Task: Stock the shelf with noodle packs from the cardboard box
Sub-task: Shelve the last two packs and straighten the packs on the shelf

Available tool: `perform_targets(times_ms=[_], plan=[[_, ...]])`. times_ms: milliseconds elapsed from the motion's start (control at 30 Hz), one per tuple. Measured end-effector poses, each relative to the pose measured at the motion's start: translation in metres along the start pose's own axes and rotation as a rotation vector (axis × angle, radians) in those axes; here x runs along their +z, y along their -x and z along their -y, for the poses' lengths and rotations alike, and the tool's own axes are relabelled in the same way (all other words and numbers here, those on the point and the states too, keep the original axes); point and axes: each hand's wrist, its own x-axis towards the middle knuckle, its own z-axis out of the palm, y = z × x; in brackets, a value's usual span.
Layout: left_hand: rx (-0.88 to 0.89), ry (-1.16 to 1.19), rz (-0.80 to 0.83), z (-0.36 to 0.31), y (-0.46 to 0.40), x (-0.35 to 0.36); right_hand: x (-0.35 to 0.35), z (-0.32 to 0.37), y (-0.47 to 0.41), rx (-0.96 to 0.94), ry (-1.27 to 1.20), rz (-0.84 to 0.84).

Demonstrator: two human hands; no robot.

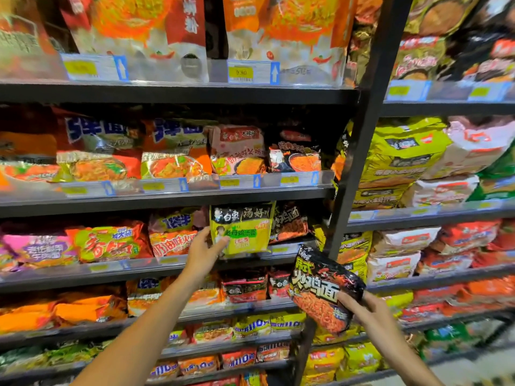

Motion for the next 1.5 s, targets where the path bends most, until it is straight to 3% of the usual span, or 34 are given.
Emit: perform_targets(times_ms=[167, 300, 467, 633, 733, 900, 1033, 1167, 1300, 1500], plan=[[-0.074, -0.004, -0.059, 0.002, -0.040, 0.011, 0.004, 0.003, -0.005, -0.002, 0.005, -0.033], [-0.153, -0.138, -0.096, 0.000, -0.051, 0.023, 0.007, 0.006, -0.011, -0.020, 0.002, -0.034], [-0.081, -0.355, -0.058, 0.015, -0.042, 0.032, 0.007, 0.009, -0.024, -0.073, 0.032, 0.007], [-0.055, -0.257, -0.116, 0.011, -0.026, 0.046, 0.014, 0.035, -0.054, -0.207, 0.067, 0.042], [-0.148, -0.199, -0.069, 0.012, -0.009, 0.052, 0.025, 0.048, -0.079, -0.256, 0.152, 0.015], [0.079, -0.285, -0.055, 0.013, 0.033, 0.056, 0.042, 0.053, -0.120, -0.234, 0.239, 0.031], [0.214, -0.356, 0.048, 0.017, 0.061, 0.050, 0.055, 0.070, -0.146, -0.205, 0.247, 0.016], [0.256, -0.398, 0.147, 0.017, 0.087, 0.041, 0.068, 0.085, -0.171, -0.138, 0.192, 0.010], [0.264, -0.432, 0.204, 0.018, 0.102, 0.031, 0.083, 0.089, -0.198, -0.137, 0.294, -0.088], [0.256, -0.465, 0.229, 0.023, 0.099, 0.030, 0.094, 0.064, -0.216, -0.102, 0.613, -0.166]])
